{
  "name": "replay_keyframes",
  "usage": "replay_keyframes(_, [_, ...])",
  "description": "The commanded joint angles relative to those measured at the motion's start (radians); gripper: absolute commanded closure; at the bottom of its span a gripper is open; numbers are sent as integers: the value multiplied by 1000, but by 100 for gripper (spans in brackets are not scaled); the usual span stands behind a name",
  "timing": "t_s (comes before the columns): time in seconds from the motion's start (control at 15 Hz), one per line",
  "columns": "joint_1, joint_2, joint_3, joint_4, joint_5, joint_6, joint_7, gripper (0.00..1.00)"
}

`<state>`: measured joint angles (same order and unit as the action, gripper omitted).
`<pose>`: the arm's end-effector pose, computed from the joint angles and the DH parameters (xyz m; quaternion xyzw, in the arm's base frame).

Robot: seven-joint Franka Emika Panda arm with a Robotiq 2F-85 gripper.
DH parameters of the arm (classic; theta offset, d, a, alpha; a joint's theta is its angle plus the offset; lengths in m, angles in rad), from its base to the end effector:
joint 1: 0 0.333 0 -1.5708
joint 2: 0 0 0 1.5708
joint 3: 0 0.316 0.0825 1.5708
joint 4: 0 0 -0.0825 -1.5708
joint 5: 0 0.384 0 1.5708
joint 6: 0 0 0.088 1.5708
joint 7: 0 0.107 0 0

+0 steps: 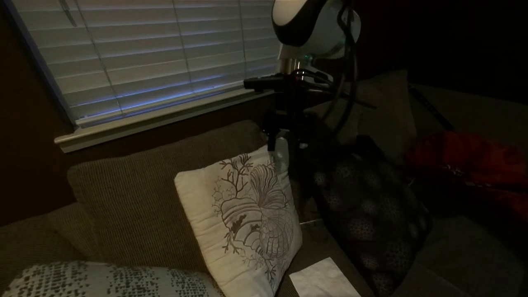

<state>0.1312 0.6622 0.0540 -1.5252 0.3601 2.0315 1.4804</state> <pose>0.6785 0.1418 0.2615 -0.7217 0.6664 0.1778 0.0579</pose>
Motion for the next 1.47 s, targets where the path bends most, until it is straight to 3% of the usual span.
replay_keyframes(0.0, [22,-108,-48,-148,-139,-23,-76,0])
replay_keyframes(0.27, [31,-130,-75,-231,-288,38,-185,0])
replay_keyframes(0.53, [18,-154,-89,-348,-387,183,-342,0])
replay_keyframes(0.6, [21,-98,-86,-247,-338,108,-278,0])
replay_keyframes(1.0, [24,-104,-85,-267,-354,153,-314,0])
replay_keyframes(1.07, [58,-113,-117,-282,-425,179,-282,0])
replay_keyframes(1.4, [84,-130,-186,-347,-612,294,-286,0])
